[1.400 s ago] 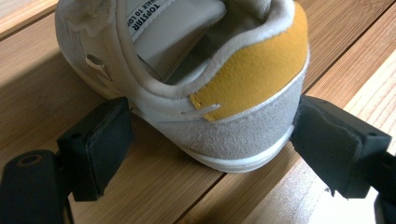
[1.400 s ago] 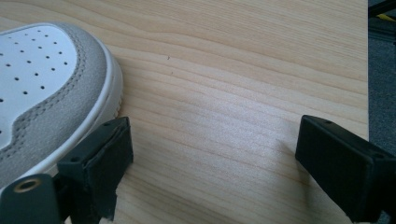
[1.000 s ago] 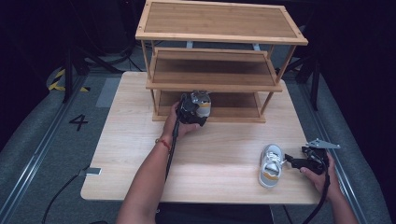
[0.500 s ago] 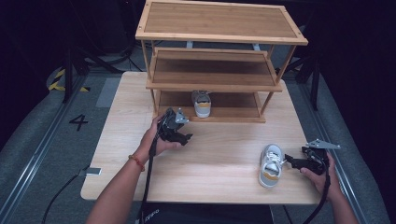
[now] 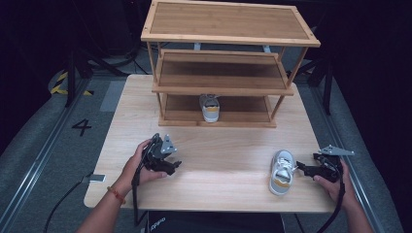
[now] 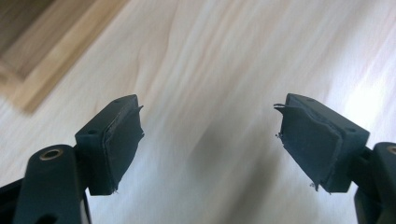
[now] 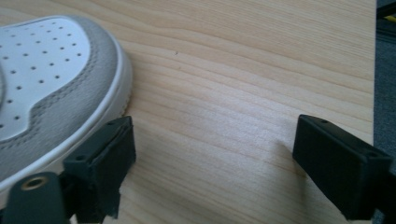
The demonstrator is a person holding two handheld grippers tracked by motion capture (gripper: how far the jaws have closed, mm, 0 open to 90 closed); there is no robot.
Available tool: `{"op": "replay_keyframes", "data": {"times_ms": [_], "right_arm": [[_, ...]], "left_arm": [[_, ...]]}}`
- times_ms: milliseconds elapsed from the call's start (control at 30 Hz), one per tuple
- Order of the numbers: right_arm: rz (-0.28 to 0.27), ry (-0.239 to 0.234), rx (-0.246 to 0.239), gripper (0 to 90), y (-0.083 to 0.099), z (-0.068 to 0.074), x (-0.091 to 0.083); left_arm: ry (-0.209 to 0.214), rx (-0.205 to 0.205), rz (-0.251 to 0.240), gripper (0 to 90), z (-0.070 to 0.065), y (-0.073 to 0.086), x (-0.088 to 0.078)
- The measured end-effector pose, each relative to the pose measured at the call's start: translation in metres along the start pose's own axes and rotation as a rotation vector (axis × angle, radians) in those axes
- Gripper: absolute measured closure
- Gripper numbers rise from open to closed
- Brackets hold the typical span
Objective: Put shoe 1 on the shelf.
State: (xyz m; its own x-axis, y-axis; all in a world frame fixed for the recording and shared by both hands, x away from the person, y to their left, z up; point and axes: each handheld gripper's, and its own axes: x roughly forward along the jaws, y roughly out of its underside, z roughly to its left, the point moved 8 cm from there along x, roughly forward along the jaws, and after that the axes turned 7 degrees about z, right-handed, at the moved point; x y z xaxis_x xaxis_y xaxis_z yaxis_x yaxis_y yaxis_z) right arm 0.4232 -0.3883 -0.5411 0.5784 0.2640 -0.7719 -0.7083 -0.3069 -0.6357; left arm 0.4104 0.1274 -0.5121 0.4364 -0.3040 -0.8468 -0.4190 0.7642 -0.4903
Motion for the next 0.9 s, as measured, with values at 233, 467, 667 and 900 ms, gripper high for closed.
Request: {"op": "replay_keyframes", "data": {"times_ms": [233,467,667,900], "right_arm": [[0.027,-0.004,-0.035,20.9,-0.003,0.005,-0.011],[-0.046,-0.07,-0.133,27.8,-0.024,0.036,-0.053],[-0.078,-0.137,-0.256,31.0,-0.036,0.077,-0.081],[-0.072,-0.206,-0.345,34.3,-0.034,0.117,-0.093]], "left_arm": [[0.03,-0.031,0.022,20.4,-0.014,0.034,-0.009],[0.138,-0.115,-0.013,21.7,-0.021,0.067,-0.017],[0.146,-0.188,-0.084,18.4,-0.025,0.076,-0.017],[0.141,-0.19,-0.102,17.3,-0.025,0.076,-0.017]]}}
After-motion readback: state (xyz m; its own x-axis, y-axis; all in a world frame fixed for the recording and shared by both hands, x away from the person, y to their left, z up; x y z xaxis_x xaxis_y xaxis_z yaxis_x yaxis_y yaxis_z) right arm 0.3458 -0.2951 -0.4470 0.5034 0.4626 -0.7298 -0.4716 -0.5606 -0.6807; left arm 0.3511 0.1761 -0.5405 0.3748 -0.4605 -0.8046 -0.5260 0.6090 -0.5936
